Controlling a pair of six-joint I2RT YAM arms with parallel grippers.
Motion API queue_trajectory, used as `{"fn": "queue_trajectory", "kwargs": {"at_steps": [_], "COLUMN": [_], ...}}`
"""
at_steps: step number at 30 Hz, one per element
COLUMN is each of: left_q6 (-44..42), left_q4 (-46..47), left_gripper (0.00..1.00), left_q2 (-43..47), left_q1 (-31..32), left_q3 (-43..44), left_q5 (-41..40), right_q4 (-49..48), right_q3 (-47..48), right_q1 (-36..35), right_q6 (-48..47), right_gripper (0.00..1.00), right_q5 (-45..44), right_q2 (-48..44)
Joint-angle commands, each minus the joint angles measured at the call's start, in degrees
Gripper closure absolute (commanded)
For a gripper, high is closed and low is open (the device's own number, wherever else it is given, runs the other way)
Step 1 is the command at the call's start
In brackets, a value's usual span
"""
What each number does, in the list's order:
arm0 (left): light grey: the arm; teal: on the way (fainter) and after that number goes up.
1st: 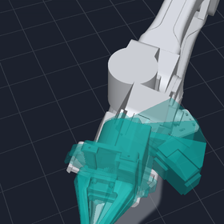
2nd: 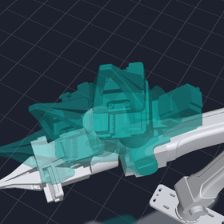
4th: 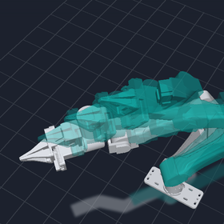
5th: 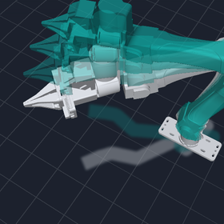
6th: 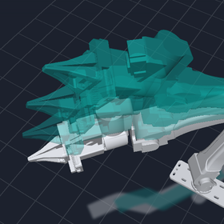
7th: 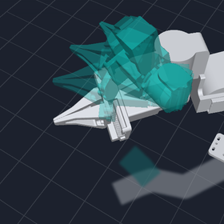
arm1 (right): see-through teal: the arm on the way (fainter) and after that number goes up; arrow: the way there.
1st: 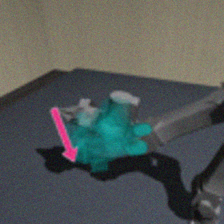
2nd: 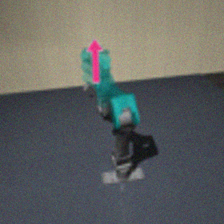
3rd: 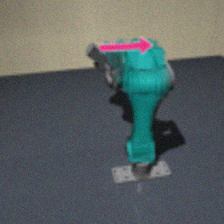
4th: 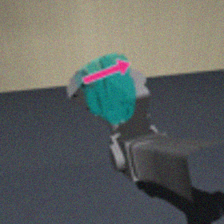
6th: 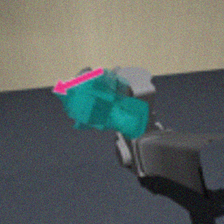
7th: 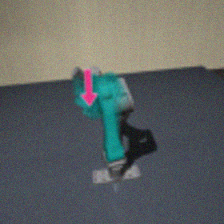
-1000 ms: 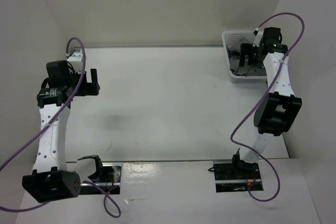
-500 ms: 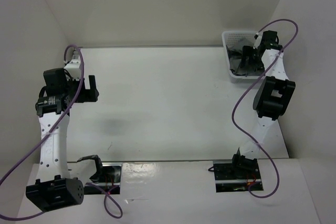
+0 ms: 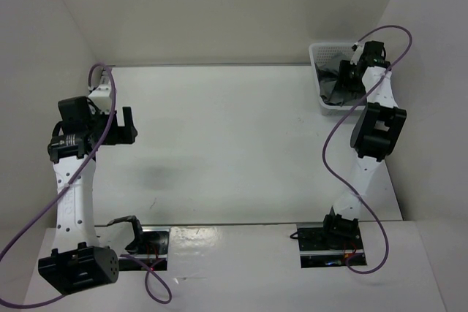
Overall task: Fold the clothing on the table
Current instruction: Grab the skirt from the pile, then move the skirt to the center of the board
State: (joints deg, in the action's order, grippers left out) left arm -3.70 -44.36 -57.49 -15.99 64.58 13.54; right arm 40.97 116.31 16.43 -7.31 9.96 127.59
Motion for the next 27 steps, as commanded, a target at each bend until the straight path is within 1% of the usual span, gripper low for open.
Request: {"fn": "queue_trajectory", "kwargs": {"at_steps": [1, 2, 4, 5, 8, 12, 15, 16, 18, 19, 21, 22, 24, 25, 26, 27], "left_q6": [-1.2, -1.2, -1.2, -1.7, -1.7, -1.7, -1.7, -1.7, -1.7, -1.7, -1.7, -1.7, -1.7, -1.7, -1.7, -1.7], "left_q4": [-0.4, -0.4, -0.4, -0.4, -0.4, -0.9, -0.9, -0.9, -0.9, -1.4, -1.4, -1.4, -1.4, -1.4, -1.4, -2.0], "left_gripper": [0.0, 0.0, 0.0, 0.0, 0.0, 0.0, 0.0, 0.0, 0.0, 0.0, 0.0, 0.0, 0.0, 0.0, 0.0, 0.0], "left_q2": [0.3, 0.3, 0.3, 0.3, 0.8, 1.3, 2.5, 2.5, 3.1, 3.1, 3.6, 3.6, 4.2, 4.9, 5.5, 5.5], "left_q1": [-0.4, -0.4, -0.4, -1.0, -1.0, -1.0, -1.0, -1.0, -1.0, -1.0, -1.0, -1.0, -2.3, -2.8, -3.3, -3.3], "left_q3": [-0.8, -0.8, -1.3, -1.3, -1.3, -1.3, -1.3, -1.3, -1.3, -0.8, -0.8, -0.8, -0.8, -0.8, -0.8, -0.8], "left_q5": [1.8, 1.8, 1.8, 2.4, 2.4, 2.4, 2.4, 2.4, 1.8, 1.8, 1.8, 1.8, 2.7, 3.2, 3.2, 3.2], "right_q4": [-1.6, -1.6, -1.1, -1.1, -0.5, -0.5, 3.7, 5.0, 7.7, 7.7, 8.8, 9.6, 10.1, 11.8, 12.8, 15.1], "right_q3": [5.0, 6.5, 7.2, 7.2, 7.2, 7.5, 13.7, 18.1, 22.4, 22.4, 21.7, 22.2, 21.3, 19.6, 18.6, 15.6], "right_q1": [-0.2, -0.8, -1.3, -1.8, -2.4, -2.4, -2.4, -3.1, -4.5, -5.3, -7.8, -8.5, -11.5, -12.7, -14.1, -17.4], "right_q6": [0.7, 0.7, 0.7, 0.7, -0.3, -0.3, -0.3, 0.2, 0.2, -0.3, -1.8, -2.6, -4.5, -7.5, -9.2, -11.2], "right_gripper": [0.43, 0.64, 0.89, 1.0, 1.0, 1.0, 1.0, 1.0, 1.0, 1.0, 1.0, 1.0, 1.0, 1.0, 1.0, 1.0], "right_q5": [1.5, 1.5, 0.1, 0.1, -0.5, 2.3, 6.2, 8.5, 11.2, 14.0, 20.2, 27.7, 34.2, 38.1, 38.6, 38.6], "right_q2": [1.8, 2.3, 2.3, 2.3, 0.5, -5.6, -10.2, -11.8, -13.3, -17.1, -20.5, -21.8, -25.9, -28.6, -29.8, -31.0]}}
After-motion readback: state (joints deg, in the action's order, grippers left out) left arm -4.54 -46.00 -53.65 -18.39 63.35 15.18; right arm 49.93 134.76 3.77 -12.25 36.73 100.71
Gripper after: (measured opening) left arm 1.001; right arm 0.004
